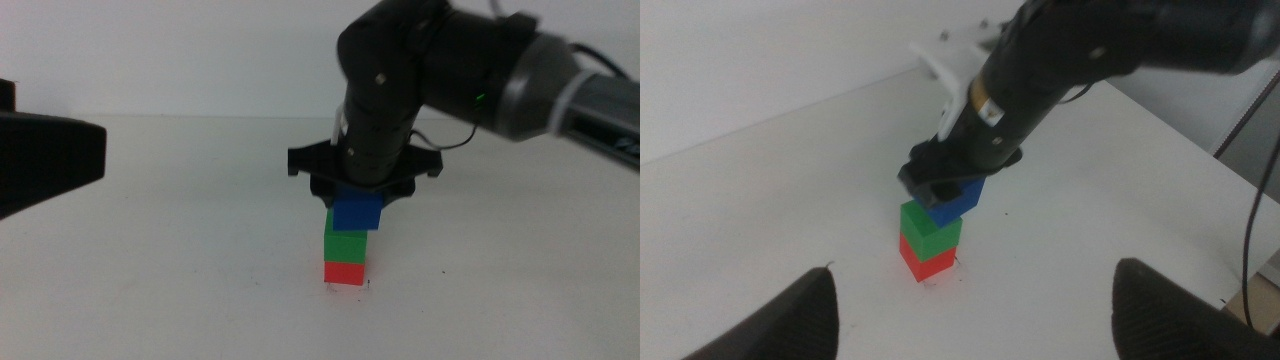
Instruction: Stack red cubes first, then green, then blue cubes in a specific spot.
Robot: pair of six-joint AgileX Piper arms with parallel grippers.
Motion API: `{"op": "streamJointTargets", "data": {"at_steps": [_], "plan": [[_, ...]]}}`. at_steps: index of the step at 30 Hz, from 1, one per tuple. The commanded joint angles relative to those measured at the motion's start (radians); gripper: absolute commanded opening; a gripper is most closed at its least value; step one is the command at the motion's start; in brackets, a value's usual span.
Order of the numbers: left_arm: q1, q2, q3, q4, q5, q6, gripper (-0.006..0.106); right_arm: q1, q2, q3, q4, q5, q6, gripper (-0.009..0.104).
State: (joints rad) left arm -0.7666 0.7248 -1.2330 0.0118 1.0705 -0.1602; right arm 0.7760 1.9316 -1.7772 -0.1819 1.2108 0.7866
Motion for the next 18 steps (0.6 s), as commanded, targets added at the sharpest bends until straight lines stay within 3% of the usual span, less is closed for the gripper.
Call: {"op": "streamJointTargets", "data": {"at_steps": [1, 6, 18], "plan": [[-0.003, -0.004, 0.004, -0.002, -0.013, -0.001, 0.093, 0.004, 0.017, -0.011, -0.020, 0.010, 0.024, 0.008], [-0.003, -0.004, 0.004, -0.002, -0.013, -0.001, 0.093, 0.004, 0.044, -0.011, -0.058, 0.010, 0.062, 0.008], [-0.003, -0.004, 0.004, -0.002, -0.013, -0.001, 0.093, 0.019, 0.058, -0.011, -0.077, -0.032, 0.100, 0.008]]}}
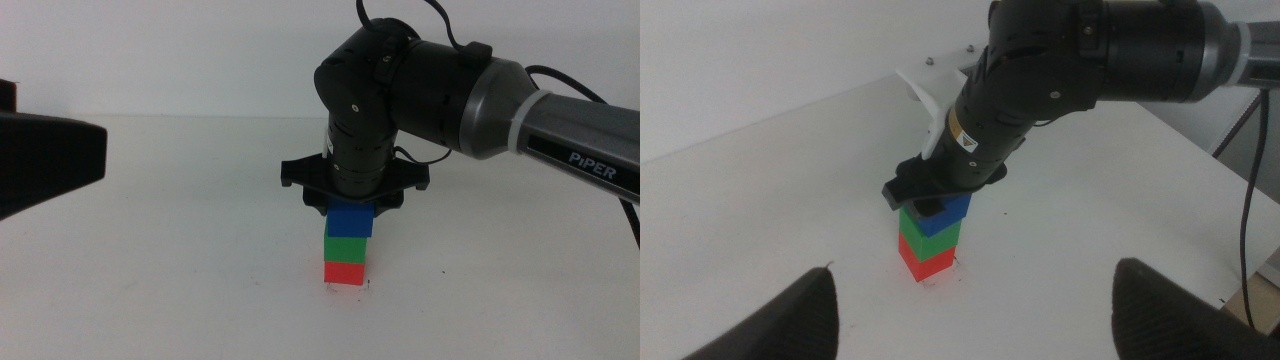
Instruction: Stack red cubes first, then green, then blue cubes in a specific spot.
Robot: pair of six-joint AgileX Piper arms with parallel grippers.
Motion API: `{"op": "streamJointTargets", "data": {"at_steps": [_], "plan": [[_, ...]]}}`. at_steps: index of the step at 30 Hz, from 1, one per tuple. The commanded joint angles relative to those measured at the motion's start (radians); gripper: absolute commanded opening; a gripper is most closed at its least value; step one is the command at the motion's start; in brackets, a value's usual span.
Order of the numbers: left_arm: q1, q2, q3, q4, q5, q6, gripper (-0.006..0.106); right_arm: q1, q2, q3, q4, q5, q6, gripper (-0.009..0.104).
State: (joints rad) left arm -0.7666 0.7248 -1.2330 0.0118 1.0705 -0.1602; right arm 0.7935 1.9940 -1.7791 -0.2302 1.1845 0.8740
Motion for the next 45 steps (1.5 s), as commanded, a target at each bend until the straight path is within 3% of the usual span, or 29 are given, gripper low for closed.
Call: {"op": "streamJointTargets", "data": {"at_steps": [1, 17, 21, 23, 24, 30, 34, 39, 43, 45], "plan": [[-0.003, -0.004, 0.004, -0.002, -0.013, -0.001, 0.093, 0.001, -0.003, -0.009, -0.036, -0.006, 0.016, 0.008], [-0.003, -0.004, 0.004, -0.002, -0.013, -0.001, 0.093, 0.003, 0.035, -0.009, -0.043, -0.045, 0.026, 0.012], [-0.003, -0.004, 0.004, -0.002, -0.013, -0.001, 0.093, 0.003, 0.035, -0.009, -0.045, -0.045, 0.026, 0.030], [-0.003, -0.004, 0.004, -0.002, -0.013, -0.001, 0.093, 0.003, 0.035, -0.009, -0.047, -0.045, 0.026, 0.058], [-0.003, -0.004, 0.004, -0.002, -0.013, -0.001, 0.093, 0.003, 0.035, -0.009, -0.047, -0.045, 0.026, 0.065], [-0.003, -0.004, 0.004, -0.002, -0.013, -0.001, 0.093, 0.005, -0.067, -0.002, -0.059, -0.007, -0.029, 0.093], [-0.003, -0.004, 0.004, -0.002, -0.013, -0.001, 0.093, -0.020, -0.264, 0.113, -0.094, -0.013, -0.153, 0.093], [-0.003, -0.004, 0.004, -0.002, -0.013, -0.001, 0.093, -0.148, -0.638, 0.450, -0.104, -0.180, -0.288, 0.093], [-0.003, -0.004, 0.004, -0.002, -0.013, -0.001, 0.093, -0.314, -0.891, 0.703, -0.027, -0.328, -0.478, 0.093], [-0.003, -0.004, 0.004, -0.002, -0.013, -0.001, 0.093, -0.408, -1.003, 0.802, 0.046, -0.416, -0.572, 0.093]]}}
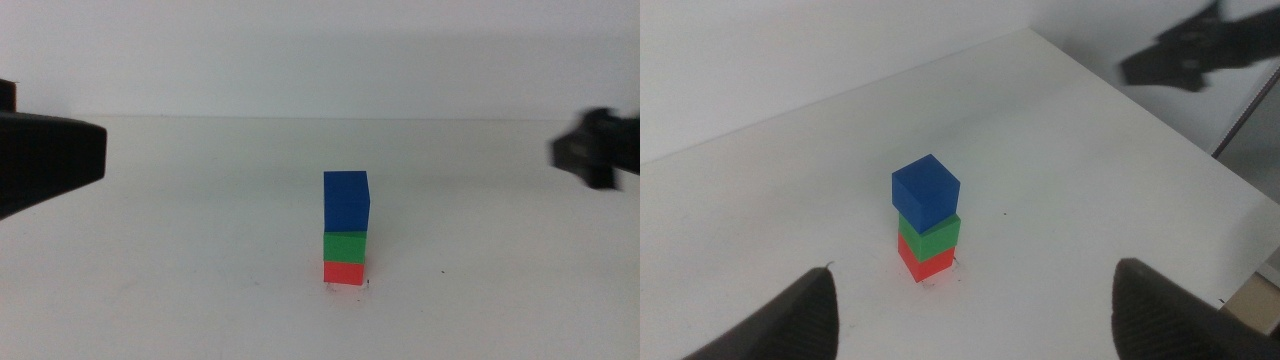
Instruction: Stack red cubes first, then green, then blue cubes in a specific spot.
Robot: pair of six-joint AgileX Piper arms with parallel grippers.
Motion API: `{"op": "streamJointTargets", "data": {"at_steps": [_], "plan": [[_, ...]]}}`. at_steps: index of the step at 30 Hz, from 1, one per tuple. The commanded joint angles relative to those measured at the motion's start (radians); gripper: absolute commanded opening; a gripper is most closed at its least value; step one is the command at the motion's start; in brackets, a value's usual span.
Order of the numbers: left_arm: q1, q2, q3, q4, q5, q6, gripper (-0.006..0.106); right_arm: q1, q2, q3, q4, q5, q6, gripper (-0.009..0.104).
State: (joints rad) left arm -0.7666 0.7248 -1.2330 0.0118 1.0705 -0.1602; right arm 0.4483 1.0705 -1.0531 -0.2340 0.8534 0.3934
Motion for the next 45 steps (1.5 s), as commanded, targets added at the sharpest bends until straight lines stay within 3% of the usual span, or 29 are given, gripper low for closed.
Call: {"op": "streamJointTargets", "data": {"at_steps": [1, 5, 6, 21, 26, 29, 32, 33, 38, 45], "plan": [[-0.003, -0.004, 0.004, -0.002, -0.013, -0.001, 0.093, -0.097, -0.129, 0.110, 0.095, -0.129, -0.142, 0.093], [-0.003, -0.004, 0.004, -0.002, -0.013, -0.001, 0.093, -0.229, -0.267, 0.227, 0.290, -0.253, -0.348, 0.093], [-0.003, -0.004, 0.004, -0.002, -0.013, -0.001, 0.093, -0.246, -0.289, 0.241, 0.314, -0.268, -0.376, 0.093], [-0.003, -0.004, 0.004, -0.002, -0.013, -0.001, 0.093, -0.258, -0.397, 0.245, 0.319, -0.277, -0.388, 0.093], [0.041, -0.031, 0.140, 0.088, -0.174, -0.001, 0.093, -0.258, -0.397, 0.245, 0.319, -0.277, -0.388, 0.093], [0.114, -0.076, 0.283, 0.096, -0.402, -0.001, 0.093, -0.258, -0.397, 0.245, 0.319, -0.277, -0.388, 0.093], [0.224, -0.129, 0.432, 0.023, -0.657, -0.001, 0.093, -0.258, -0.405, 0.282, 0.319, -0.317, -0.388, 0.093], [0.304, -0.189, 0.543, -0.032, -0.766, -0.001, 0.093, -0.258, -0.437, 0.348, 0.310, -0.431, -0.388, 0.093], [0.480, -0.382, 0.722, -0.026, -0.790, -0.001, 0.093, -0.282, -0.556, 0.583, 0.309, -0.721, -0.388, 0.093], [0.663, -0.614, 0.963, -0.068, -0.802, -0.001, 0.093, -0.392, -0.777, 0.880, 0.311, -0.795, -0.388, 0.093]]}}
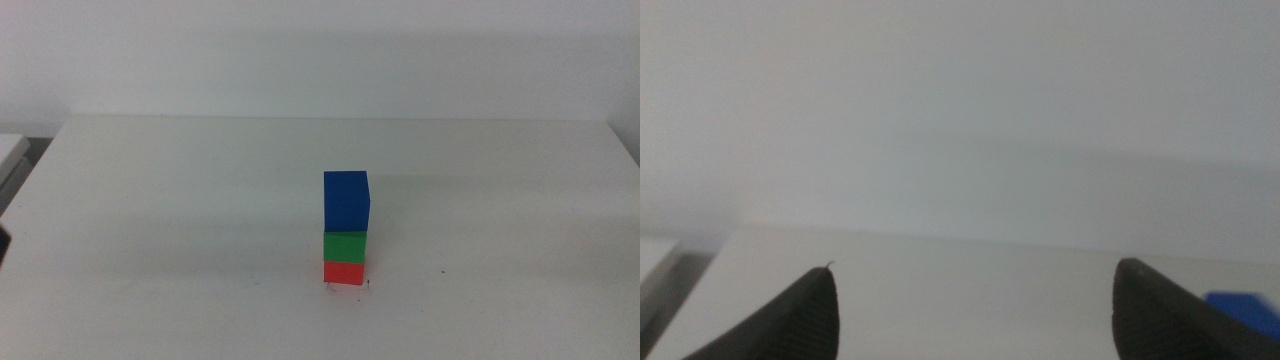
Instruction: Stack red cubes first, then green, then blue cubes in a specific spot.
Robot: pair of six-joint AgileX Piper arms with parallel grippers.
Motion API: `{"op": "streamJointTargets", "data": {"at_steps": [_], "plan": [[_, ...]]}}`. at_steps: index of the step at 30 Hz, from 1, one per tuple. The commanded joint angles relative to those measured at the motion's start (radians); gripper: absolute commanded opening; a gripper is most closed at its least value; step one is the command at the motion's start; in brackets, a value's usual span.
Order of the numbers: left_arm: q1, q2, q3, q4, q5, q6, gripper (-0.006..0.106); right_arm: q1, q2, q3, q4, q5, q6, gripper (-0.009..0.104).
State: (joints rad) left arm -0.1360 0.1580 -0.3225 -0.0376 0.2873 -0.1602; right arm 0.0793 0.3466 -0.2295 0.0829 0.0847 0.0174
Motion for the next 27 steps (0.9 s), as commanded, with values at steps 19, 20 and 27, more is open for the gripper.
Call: {"op": "streamJointTargets", "data": {"at_steps": [19, 20, 27], "plan": [[0.088, -0.158, 0.322, 0.021, -0.101, -0.001, 0.093, -0.070, -0.347, 0.229, -0.029, -0.030, -0.012, 0.093], [0.088, -0.158, 0.322, 0.021, -0.109, -0.001, 0.093, -0.070, -0.347, 0.229, -0.029, -0.030, -0.012, 0.093], [0.088, -0.158, 0.322, 0.023, -0.119, -0.001, 0.093, -0.070, -0.347, 0.229, -0.029, -0.030, -0.012, 0.093]]}}
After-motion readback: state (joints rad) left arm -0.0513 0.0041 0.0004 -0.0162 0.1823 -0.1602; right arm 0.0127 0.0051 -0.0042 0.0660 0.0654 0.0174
